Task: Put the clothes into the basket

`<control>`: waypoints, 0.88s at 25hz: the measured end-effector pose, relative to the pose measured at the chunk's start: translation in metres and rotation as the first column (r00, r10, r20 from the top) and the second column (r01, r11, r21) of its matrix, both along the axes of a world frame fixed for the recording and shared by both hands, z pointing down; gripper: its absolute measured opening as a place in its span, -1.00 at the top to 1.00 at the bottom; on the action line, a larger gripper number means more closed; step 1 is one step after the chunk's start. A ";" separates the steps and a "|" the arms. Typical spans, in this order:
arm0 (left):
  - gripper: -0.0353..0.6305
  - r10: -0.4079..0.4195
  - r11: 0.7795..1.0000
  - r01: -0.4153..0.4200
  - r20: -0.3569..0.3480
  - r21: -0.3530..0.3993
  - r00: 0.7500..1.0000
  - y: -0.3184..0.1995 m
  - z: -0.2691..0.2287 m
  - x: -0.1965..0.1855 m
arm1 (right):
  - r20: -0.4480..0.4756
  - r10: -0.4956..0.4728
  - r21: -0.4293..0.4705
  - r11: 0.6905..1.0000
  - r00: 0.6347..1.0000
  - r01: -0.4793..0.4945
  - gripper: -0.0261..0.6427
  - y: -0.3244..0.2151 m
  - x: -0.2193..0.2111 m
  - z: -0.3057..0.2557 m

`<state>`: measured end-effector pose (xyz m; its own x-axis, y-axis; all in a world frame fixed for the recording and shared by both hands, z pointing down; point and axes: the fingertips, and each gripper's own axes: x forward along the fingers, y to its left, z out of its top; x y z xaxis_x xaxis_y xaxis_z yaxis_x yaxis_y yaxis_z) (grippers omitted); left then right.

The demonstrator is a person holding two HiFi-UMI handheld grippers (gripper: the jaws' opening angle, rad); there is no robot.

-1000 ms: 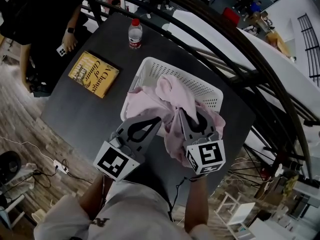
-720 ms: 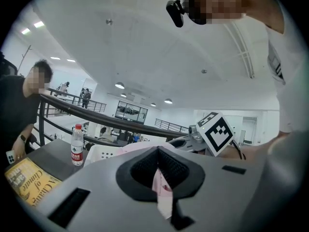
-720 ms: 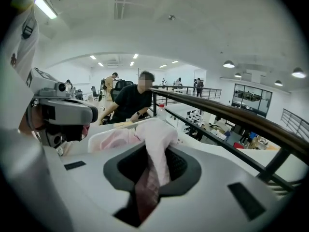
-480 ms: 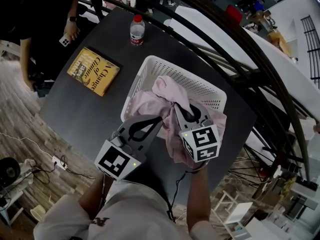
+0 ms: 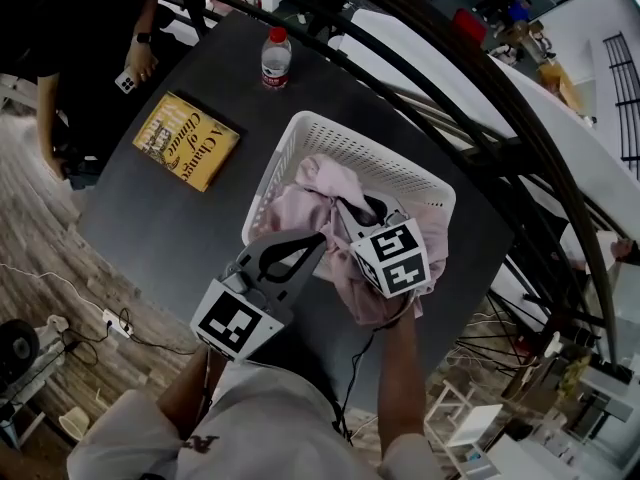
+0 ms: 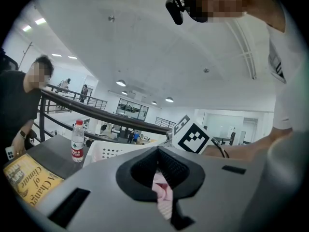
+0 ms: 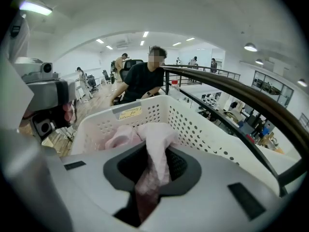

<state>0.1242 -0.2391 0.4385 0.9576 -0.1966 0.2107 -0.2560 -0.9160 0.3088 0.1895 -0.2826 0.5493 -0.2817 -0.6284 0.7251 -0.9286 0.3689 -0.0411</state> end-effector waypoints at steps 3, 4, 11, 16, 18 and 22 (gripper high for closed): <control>0.88 0.000 1.000 0.000 -0.001 -0.001 1.000 0.000 0.000 0.000 | -0.011 -0.028 -0.032 0.999 1.000 0.027 0.68 -0.005 -0.003 0.011; 0.88 -0.001 1.000 0.001 -0.001 -0.003 1.000 0.000 0.000 0.000 | -0.016 -0.035 -0.041 0.999 0.999 0.034 0.68 -0.006 -0.003 0.013; 0.88 -0.004 1.000 0.004 0.007 -0.006 1.000 -0.002 0.002 -0.002 | -0.023 -0.078 -0.082 0.994 0.997 0.076 0.68 -0.017 -0.008 0.033; 0.88 -0.010 1.000 0.010 0.021 -0.009 1.000 -0.005 0.004 -0.004 | -0.007 -0.083 -0.079 0.993 0.997 0.082 0.68 -0.021 -0.012 0.042; 0.88 -0.011 1.000 0.011 0.028 -0.010 1.000 -0.005 0.005 -0.004 | -0.007 -0.081 -0.087 0.993 0.997 0.080 0.68 -0.020 -0.012 0.047; 0.88 -0.010 1.000 0.011 0.037 -0.017 0.999 -0.003 0.009 -0.003 | -0.011 -0.060 -0.098 0.993 0.998 0.058 0.72 -0.013 -0.005 0.057</control>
